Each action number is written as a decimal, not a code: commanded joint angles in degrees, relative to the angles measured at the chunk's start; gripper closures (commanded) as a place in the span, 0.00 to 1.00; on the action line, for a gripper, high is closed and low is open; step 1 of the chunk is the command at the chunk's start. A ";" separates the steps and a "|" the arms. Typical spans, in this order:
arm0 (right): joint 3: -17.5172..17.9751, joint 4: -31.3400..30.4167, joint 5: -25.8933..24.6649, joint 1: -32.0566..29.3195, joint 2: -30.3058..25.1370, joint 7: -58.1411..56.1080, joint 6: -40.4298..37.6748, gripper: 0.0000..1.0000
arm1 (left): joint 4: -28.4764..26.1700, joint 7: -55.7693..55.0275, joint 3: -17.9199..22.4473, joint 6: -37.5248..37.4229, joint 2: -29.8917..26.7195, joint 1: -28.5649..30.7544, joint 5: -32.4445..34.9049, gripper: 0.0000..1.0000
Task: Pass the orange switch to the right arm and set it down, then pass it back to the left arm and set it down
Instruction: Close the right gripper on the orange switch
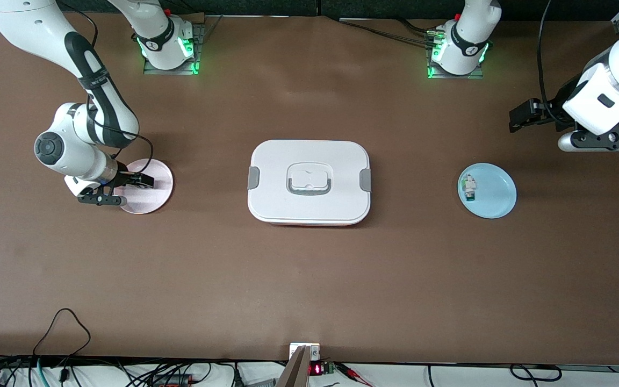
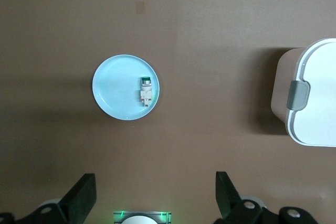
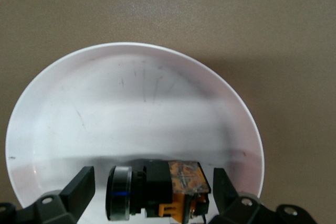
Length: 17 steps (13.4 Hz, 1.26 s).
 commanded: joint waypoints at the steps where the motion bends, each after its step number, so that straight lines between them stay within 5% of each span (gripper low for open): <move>1: 0.26 -0.29 1.25 -0.33 0.31 -1.16 1.09 0.01 | 0.27 1.31 -0.08 -0.72 -0.07 0.61 -1.01 0.00; 6: 0.26 -0.47 1.25 -0.24 0.75 -1.16 1.09 0.01 | 0.27 1.31 -0.08 -0.72 -0.07 0.70 -1.01 0.00; 7: 0.26 -0.47 1.25 -0.24 0.75 -1.33 1.09 0.10 | 0.27 1.31 -0.08 -0.72 -0.07 0.70 -1.01 0.00; 9: 0.26 -0.38 1.25 -0.24 0.57 -2.82 1.00 0.51 | 0.27 1.31 -0.08 -0.72 -0.07 0.70 -1.01 0.00; 11: 0.34 -0.47 1.25 -0.41 0.49 -5.54 1.00 0.67 | 0.27 1.31 -0.08 -0.80 -0.07 0.78 -1.01 0.00; 17: 1.92 0.23 4.33 -0.24 -3.72 -7.57 -2.50 0.71 | 0.27 1.31 -0.08 -0.72 -0.07 0.78 -1.01 0.00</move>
